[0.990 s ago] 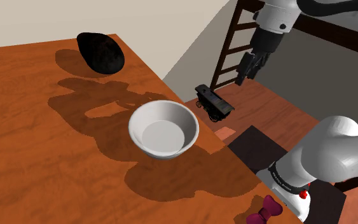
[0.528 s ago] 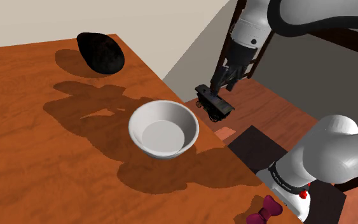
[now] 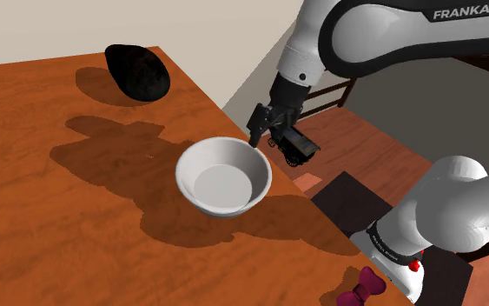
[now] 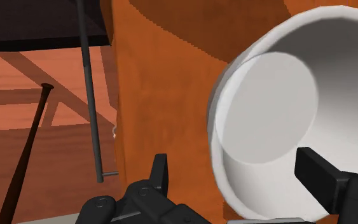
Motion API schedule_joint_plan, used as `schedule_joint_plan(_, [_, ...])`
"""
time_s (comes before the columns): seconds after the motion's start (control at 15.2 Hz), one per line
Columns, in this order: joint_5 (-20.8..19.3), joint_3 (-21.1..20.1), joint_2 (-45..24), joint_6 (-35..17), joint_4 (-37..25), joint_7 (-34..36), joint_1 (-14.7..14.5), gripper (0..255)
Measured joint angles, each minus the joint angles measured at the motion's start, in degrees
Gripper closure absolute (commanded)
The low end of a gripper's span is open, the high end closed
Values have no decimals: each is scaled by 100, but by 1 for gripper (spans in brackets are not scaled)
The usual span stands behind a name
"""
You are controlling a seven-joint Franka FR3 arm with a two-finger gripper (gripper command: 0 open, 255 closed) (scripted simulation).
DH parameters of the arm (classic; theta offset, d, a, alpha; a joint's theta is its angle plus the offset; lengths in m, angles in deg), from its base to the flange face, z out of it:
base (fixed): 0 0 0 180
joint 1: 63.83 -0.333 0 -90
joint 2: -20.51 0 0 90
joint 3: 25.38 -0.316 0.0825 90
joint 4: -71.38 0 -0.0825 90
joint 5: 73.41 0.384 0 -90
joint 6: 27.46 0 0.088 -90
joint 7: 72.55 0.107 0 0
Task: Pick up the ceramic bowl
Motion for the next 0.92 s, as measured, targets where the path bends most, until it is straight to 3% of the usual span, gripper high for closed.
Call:
schedule_joint_plan(0.53, [190, -149, -329, -699, 334, -86, -68, 0])
schedule_joint_plan(0.59, [195, -149, -343, -731, 352, -100, -68, 255])
schedule_joint_plan(0.92, [201, -147, -348, -759, 370, -114, -68, 255])
